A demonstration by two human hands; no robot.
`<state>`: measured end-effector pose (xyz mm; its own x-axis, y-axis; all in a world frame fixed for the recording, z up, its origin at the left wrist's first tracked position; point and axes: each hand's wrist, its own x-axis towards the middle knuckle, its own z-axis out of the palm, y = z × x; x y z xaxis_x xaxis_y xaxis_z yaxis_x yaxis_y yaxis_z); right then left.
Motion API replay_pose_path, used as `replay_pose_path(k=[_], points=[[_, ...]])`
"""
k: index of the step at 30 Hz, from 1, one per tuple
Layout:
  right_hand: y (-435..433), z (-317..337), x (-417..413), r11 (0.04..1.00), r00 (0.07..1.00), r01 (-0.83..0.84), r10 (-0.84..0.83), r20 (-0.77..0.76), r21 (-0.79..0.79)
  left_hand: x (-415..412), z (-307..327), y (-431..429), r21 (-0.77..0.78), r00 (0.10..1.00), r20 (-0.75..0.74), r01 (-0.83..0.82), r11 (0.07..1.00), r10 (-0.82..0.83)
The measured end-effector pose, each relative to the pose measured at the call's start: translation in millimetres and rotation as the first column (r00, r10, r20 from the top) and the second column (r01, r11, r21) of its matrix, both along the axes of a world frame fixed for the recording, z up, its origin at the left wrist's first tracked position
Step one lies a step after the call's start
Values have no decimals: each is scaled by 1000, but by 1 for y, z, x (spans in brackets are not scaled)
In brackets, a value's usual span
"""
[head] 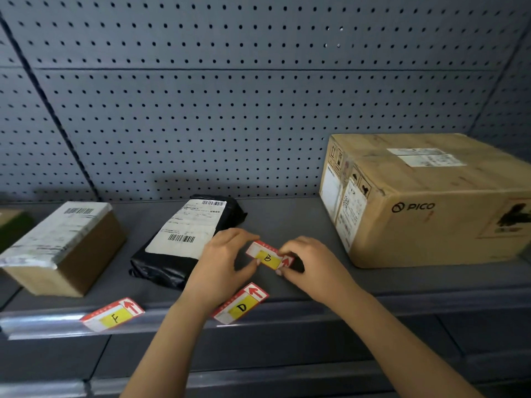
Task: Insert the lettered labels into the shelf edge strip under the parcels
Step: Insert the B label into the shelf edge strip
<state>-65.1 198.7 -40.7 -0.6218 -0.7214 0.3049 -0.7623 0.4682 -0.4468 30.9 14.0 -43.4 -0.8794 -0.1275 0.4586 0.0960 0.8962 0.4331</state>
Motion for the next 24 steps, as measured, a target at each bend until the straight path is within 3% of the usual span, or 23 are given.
replay_pose_path(k=[4,10,18,22,24], points=[[-4,1,2,991,993,-5,20,112,-132,-1,-4,0,28,1000,23,12,1000,-13],[-4,10,2,966,990,36,1,142,-255,-2,-4,-5,16,999,-6,48,999,-47],[13,44,1,904,956,47,83,282,-425,-10,19,-10,-296,967,-225,52,954,-123],[17,46,8,871,967,36,94,237,-490,-8,27,-6,-329,948,-287,40,943,-140],[18,47,10,895,989,-39,96,108,-445,-3,29,-1,-335,948,-291,29,942,-133]])
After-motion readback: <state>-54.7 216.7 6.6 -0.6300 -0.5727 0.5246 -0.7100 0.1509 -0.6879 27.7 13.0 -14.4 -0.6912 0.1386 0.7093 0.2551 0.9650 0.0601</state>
